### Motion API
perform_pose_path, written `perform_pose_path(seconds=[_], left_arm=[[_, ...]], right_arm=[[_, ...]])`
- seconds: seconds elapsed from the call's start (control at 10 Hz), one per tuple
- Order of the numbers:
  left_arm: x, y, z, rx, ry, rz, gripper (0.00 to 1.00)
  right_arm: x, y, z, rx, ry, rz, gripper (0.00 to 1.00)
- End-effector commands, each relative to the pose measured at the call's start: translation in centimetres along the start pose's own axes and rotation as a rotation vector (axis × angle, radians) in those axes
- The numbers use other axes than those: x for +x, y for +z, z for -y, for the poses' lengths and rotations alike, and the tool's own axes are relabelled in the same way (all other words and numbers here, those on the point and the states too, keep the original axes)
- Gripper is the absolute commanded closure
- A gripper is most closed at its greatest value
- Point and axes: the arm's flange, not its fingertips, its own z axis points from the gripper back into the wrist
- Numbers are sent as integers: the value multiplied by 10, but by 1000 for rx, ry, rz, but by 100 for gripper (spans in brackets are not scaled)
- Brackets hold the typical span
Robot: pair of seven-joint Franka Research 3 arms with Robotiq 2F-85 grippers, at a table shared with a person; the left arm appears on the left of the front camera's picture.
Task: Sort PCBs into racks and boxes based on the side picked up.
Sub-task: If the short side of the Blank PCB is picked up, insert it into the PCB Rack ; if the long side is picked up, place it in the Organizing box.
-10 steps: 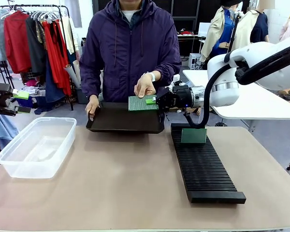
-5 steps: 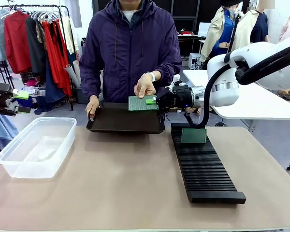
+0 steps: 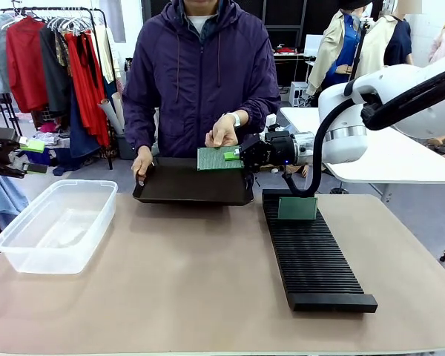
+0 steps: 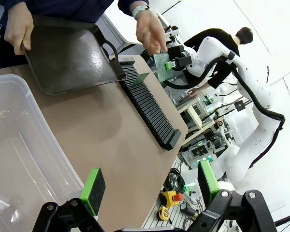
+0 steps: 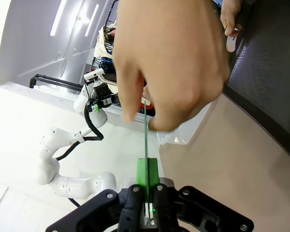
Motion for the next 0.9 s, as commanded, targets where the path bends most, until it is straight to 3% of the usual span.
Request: perform_pose_path(seconds=[0.0, 0.8], left_arm=[[1, 1, 2, -1, -4, 3, 0], [1, 1, 2, -1, -4, 3, 0]], right_arm=[[-1, 0, -3, -6, 4, 5, 100], [-1, 0, -3, -6, 4, 5, 100]])
